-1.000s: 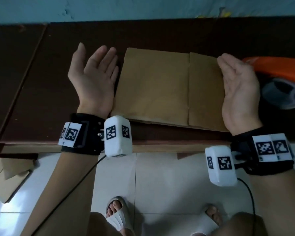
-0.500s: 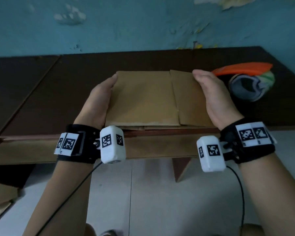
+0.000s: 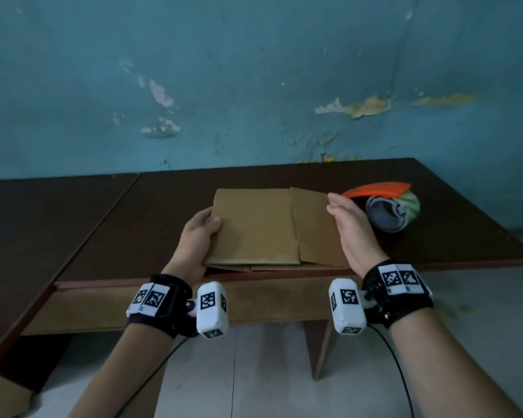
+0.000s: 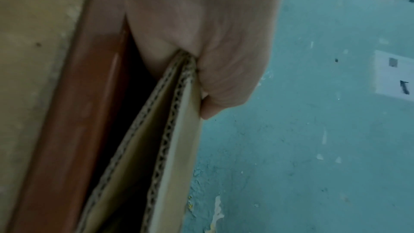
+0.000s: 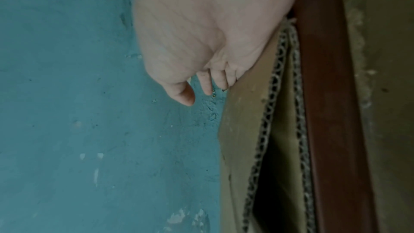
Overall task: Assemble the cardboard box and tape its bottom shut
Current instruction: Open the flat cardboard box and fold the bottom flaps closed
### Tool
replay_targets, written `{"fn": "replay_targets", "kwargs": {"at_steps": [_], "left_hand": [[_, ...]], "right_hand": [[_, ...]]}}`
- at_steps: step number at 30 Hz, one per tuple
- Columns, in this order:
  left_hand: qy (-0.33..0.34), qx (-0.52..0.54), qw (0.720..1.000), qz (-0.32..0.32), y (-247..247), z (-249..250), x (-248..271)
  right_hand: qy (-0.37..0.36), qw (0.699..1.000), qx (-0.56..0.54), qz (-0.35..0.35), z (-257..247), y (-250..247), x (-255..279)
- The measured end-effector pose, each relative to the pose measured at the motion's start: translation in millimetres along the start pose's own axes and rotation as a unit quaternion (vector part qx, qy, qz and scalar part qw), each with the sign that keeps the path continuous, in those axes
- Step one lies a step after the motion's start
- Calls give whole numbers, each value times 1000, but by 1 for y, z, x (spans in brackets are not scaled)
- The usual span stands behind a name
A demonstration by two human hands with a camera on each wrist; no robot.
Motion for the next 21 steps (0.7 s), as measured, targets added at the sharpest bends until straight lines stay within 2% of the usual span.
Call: {"fn": "replay_targets", "kwargs": {"at_steps": [4, 8, 10, 14, 18, 21], "left_hand": [[27, 15, 999, -10, 0, 0, 5], [17, 45, 998, -31, 1, 3, 10], [9, 73, 997, -38, -1, 3, 15], [11, 123, 989, -85, -1, 12, 27], [50, 135, 981, -133, 7, 22, 34], [95, 105, 981, -135, 12, 31, 34]], "right_hand": [[42, 999, -30, 4, -3, -5, 0], [53, 998, -30, 11, -7, 1, 0], [47, 999, -17, 17, -12, 5, 5], [12, 997, -74, 16, -25, 12, 6], [-14, 994, -108, 10, -38, 21, 11], [-45, 991, -124, 5, -49, 29, 12]]}}
Point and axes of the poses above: each hand's wrist, its own x-axis away from the middle knuckle, its own y-axis out of the palm, z = x × y, the point moved 1 cm from there along -x, towards the middle knuckle, and after that the axes turned 9 degrees about x, right-handed, at the moved point
